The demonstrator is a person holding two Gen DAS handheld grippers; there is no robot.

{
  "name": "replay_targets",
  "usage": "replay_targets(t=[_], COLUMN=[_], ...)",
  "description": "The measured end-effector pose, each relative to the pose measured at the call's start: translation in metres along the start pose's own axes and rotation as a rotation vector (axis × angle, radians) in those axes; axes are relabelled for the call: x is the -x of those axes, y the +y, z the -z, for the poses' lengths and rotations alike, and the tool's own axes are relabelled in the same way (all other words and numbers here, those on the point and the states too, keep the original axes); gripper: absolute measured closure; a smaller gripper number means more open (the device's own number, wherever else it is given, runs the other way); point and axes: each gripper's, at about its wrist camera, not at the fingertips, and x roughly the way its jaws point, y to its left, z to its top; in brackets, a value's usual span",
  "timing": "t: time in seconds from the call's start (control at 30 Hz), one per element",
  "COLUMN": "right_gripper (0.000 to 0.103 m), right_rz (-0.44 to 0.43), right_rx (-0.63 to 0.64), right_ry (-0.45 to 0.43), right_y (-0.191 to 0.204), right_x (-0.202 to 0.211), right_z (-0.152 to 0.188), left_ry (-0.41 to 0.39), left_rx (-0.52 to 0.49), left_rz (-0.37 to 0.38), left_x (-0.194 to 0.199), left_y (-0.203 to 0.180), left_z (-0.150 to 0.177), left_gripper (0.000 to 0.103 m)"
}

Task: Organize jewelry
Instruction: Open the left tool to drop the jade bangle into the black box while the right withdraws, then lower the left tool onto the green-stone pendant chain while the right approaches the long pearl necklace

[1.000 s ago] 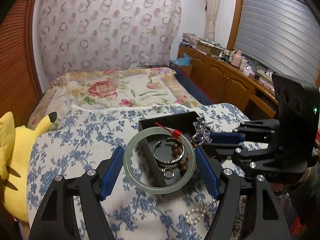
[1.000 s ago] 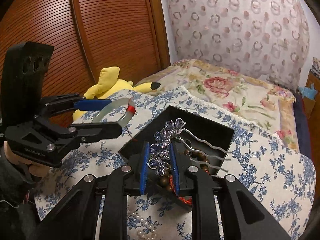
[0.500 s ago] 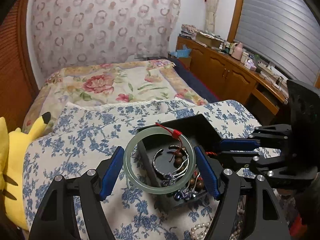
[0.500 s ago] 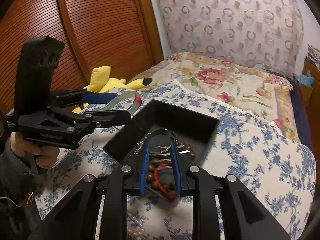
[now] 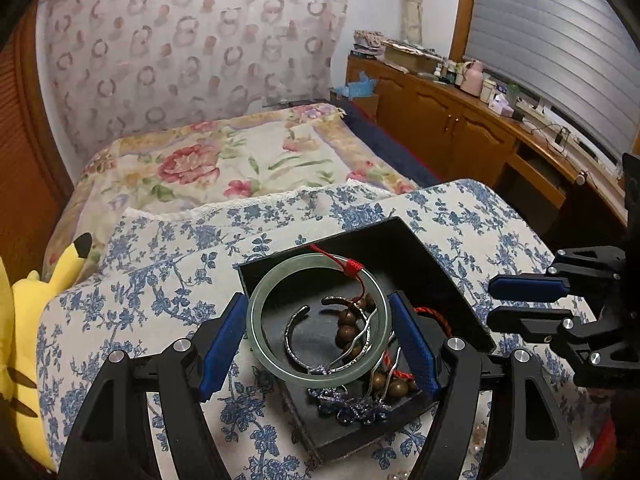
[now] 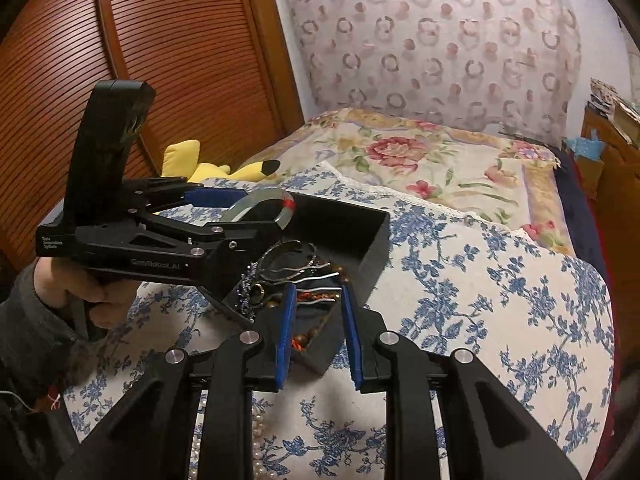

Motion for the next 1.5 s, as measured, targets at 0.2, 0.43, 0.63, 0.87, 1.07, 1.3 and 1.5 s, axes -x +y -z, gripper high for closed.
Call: replay_targets(t=[0.2, 0.43, 0.63, 0.87, 1.07, 1.3, 1.5], right_gripper=[0.077, 0.077, 0.077, 0.077, 0.077, 0.073, 0.073], right_rz=[0.018, 0.028, 0.031, 0.042, 0.051, 0.069, 0.081], right_rx=[-0.009, -0.023, -0.03, -0.027, -0.038, -0.019, -0.004], right_ry=[0.003, -0.001, 0.003, 0.014, 0.018, 0.006, 0.013], right_y=[-0.002, 0.002, 0.01, 0.025, 0.04, 0.058, 0.069], right_x=[0.003, 0.011, 0.023, 0.035, 0.043, 0.049, 0.045], right_z=[0.003, 0.01, 0.026, 0.058, 0.089, 0.111, 0.123], left_ry=[0.0, -0.015, -0.032, -0.012, -0.002, 0.001, 0.004], left_rx=[0.013, 0.012, 0.035, 0.079, 0.108, 0.124, 0.103], left_rz=[0.002, -0.001, -0.006, -0.023, -0.03, 0.011, 0.049], left_x=[0.003, 0.012, 0.038, 0.07, 0.087, 0.097, 0.099], left_y=[0.001, -0.004, -0.002, 0.007, 0.007, -0.004, -0.021], left_z=[0.005, 0.007, 0.027, 0.079, 0.124, 0.16, 0.177], left_gripper=[0.031, 0.028, 0.026, 0.026, 0.026, 0.034, 0.055])
